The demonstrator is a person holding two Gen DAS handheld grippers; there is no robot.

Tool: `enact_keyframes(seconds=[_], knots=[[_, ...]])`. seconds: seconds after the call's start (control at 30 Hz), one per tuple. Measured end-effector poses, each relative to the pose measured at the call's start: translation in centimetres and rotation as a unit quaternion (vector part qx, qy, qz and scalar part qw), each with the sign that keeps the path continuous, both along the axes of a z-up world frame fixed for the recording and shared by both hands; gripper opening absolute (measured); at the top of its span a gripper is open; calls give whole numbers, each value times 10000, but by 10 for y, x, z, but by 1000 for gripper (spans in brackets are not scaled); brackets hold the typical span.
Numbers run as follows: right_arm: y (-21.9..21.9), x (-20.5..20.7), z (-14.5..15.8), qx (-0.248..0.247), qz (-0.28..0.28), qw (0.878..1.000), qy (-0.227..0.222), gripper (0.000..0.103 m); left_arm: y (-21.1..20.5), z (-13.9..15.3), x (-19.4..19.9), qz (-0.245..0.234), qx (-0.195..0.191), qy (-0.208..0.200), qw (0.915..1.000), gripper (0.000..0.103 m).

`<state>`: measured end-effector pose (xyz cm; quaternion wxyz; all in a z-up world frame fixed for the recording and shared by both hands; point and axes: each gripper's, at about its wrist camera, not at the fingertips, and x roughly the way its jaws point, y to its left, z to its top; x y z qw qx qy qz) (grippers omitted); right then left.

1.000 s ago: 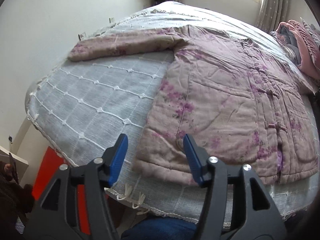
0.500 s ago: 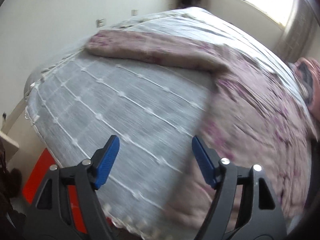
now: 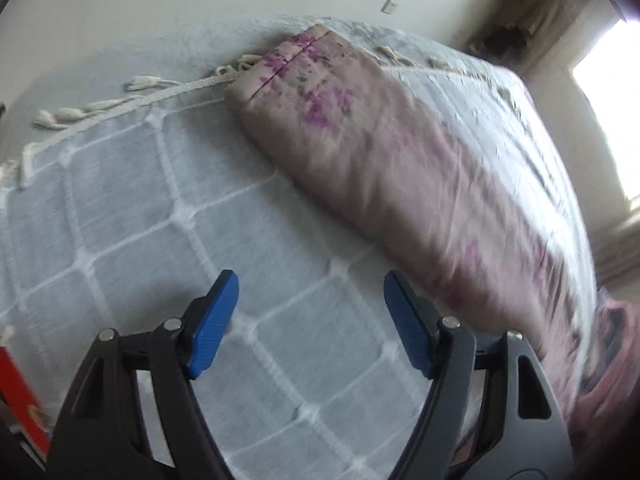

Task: Fold large clothes

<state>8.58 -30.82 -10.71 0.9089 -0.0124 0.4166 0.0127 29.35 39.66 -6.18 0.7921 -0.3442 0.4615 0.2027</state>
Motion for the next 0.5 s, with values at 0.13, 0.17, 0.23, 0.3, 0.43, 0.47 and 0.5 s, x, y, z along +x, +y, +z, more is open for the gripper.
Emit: enact_keyframes(seconds=[0.13,0.17,0.23,0.3,0.43,0.47,0.5], knots=[[-16,-5,-9,-273,-200,9994,87,79,16,-15,32,490,-471,-173,9975,76],[-19,-6,-10,-275,-244,9993,89,79,17,-16,36,594,-485,-209,9968,77],[-30,-10,-10,-175,-349,9992,78,79,16,-15,43,889,-371,-379,9946,76],[-37,-13,-11,-76,-443,9990,85,79,16,-12,49,1034,-215,-391,9936,46],[-44,-13,-13,-22,-518,9986,145,79,20,-3,48,1284,-110,-323,9911,16],[-45,-13,-11,5,-521,9986,124,79,21,5,44,1397,-126,-500,9889,16],[-47,-15,-9,46,-527,9986,92,79,20,16,38,1463,-89,-713,9866,15]])
